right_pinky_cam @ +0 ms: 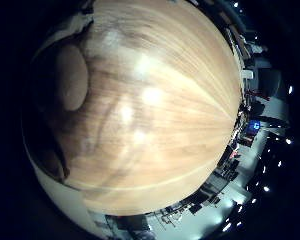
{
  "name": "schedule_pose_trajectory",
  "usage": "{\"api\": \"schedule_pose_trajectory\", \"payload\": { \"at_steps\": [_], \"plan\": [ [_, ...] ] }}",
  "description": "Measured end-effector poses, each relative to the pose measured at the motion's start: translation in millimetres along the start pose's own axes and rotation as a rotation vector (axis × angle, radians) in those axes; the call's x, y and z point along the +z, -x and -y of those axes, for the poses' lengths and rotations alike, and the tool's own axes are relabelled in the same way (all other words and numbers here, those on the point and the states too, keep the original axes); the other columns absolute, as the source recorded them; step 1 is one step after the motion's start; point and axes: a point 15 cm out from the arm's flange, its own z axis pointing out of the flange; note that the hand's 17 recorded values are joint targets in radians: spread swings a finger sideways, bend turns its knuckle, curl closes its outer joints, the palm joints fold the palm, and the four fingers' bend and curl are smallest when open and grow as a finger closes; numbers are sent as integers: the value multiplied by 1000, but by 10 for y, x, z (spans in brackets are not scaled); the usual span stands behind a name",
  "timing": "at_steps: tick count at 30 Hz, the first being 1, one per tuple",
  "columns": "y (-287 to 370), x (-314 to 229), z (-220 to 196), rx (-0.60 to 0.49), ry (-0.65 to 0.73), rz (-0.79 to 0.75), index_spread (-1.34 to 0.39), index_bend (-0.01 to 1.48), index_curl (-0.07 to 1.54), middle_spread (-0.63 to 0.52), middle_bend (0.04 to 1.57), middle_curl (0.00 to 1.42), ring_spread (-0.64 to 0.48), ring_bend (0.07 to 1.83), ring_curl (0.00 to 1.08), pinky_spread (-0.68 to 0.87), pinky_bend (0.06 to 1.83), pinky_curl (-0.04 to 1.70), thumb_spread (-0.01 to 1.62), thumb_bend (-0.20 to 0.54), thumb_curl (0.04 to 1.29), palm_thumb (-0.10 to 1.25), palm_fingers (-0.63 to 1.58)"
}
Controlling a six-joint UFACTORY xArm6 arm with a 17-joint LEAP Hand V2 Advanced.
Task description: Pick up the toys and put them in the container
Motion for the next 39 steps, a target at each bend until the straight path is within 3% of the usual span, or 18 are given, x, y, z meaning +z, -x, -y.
{"api": "schedule_pose_trajectory", "payload": {
  "at_steps": [12,39],
  "plan": [
    [-101,-345,-91,16,-48,-12,-558,361,447,-414,835,640,-319,1203,502,-436,1226,451,1006,-16,357,1011,1225],
    [276,-1590,-568,-11,-213,-49,-589,295,612,-396,902,628,-306,1255,493,-441,1210,484,979,-18,334,1014,1213]
  ]
}}
